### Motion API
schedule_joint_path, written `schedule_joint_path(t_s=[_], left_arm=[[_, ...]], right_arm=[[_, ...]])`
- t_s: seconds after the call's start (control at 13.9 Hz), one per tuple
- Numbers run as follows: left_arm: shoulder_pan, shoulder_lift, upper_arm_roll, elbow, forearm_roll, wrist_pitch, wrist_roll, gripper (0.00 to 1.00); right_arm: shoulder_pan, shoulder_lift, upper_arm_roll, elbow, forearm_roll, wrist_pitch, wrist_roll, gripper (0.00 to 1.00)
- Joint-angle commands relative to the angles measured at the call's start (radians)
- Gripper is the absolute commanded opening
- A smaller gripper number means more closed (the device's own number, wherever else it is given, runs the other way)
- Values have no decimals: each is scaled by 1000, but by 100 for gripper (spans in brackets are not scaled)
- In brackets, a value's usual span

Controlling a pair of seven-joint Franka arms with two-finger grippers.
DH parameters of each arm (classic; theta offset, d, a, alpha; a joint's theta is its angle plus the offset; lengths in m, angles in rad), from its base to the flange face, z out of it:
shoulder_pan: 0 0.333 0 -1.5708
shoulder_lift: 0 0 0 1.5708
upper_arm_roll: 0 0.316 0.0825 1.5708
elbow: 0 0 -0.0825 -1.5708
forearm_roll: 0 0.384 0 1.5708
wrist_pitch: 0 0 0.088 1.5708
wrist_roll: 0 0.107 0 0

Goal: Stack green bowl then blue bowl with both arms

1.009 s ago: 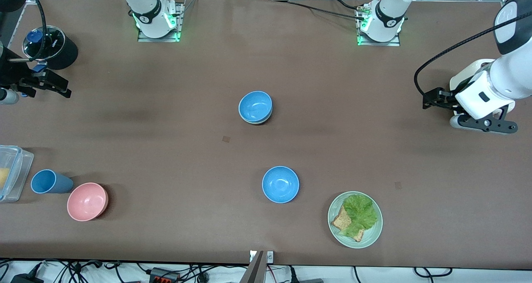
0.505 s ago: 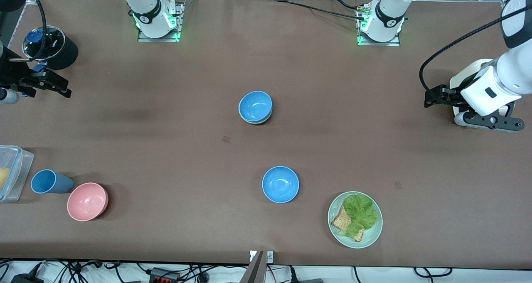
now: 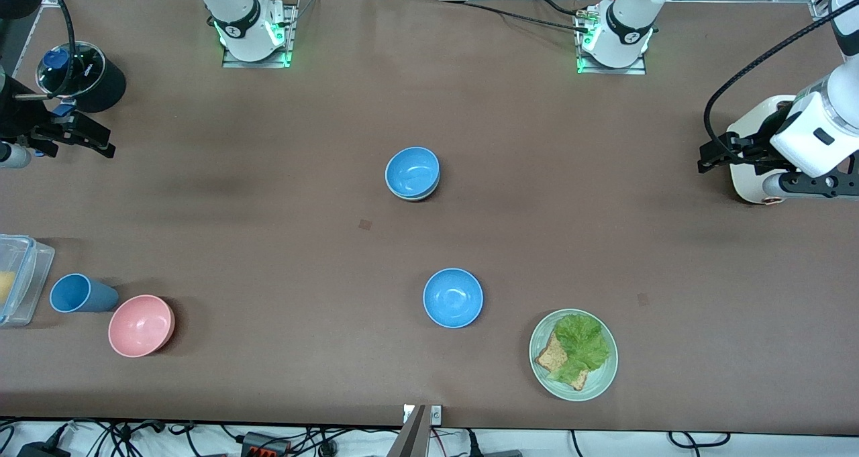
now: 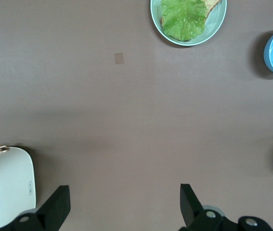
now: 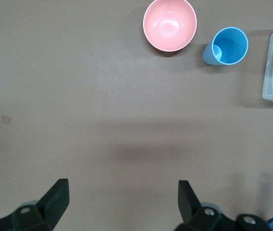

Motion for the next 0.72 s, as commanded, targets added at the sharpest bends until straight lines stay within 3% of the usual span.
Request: schedule_joint_path(t_s=[0.0,0.65], left_arm=[[3,-31,7,-23,-37,-11,-2,100],[-5,-28,-7,-8,-24,-13,-6,100]], right_arm=[[-1,-23,4,-10,-15,-6,-10,100],[-3,-23,4,-10,-15,-7,-10,100]])
